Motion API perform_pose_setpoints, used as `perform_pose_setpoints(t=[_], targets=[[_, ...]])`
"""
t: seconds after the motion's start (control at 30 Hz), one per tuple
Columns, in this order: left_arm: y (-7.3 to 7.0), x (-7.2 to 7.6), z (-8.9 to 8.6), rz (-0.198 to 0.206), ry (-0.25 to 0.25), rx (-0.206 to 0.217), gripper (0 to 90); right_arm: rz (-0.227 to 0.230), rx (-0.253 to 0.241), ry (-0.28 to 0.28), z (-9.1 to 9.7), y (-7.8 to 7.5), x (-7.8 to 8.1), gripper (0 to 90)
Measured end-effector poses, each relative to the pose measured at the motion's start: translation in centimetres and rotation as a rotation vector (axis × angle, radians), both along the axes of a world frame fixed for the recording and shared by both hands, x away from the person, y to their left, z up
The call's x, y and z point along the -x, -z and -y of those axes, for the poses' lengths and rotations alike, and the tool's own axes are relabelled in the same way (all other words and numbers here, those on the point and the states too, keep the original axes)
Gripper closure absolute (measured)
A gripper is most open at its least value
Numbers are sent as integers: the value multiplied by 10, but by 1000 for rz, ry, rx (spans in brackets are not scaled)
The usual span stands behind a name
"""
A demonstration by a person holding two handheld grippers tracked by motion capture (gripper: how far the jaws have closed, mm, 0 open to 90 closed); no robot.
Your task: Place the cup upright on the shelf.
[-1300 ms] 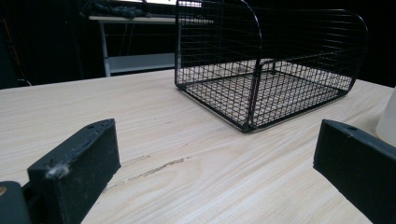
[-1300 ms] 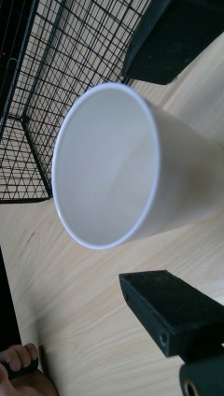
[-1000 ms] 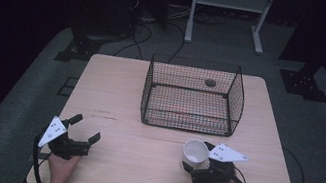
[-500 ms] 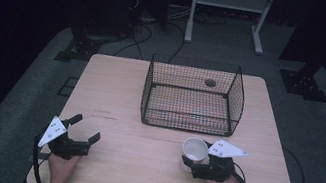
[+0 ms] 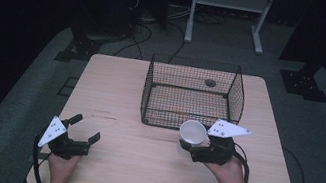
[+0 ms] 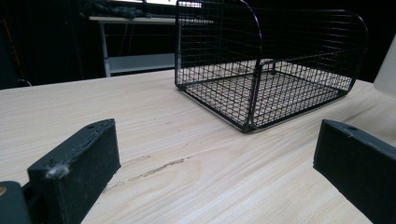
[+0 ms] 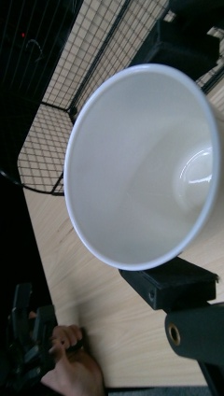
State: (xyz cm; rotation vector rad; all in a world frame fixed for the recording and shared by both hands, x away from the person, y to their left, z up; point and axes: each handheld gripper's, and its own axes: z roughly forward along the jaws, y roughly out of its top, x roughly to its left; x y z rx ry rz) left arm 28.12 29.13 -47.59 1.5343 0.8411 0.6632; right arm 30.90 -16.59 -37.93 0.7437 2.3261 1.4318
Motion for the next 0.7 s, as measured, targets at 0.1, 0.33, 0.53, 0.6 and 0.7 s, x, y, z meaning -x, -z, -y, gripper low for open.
perform_pose_setpoints(t=[0.1,0.33,0.53,0.6,0.7], targets=[[0,0,0,1,0,-1,0,-3,10,-16,-2,-7,-7,196],[0,0,0,0,1,-1,0,-23,-16,-24,0,-20,-24,195],[0,0,1,1,1,1,0,-23,-26,-23,-2,-33,-38,195],[0,0,1,2,2,1,0,-15,-16,-16,-4,-37,-42,195],[0,0,1,1,2,3,0,-13,-8,-15,-7,-42,-49,195]])
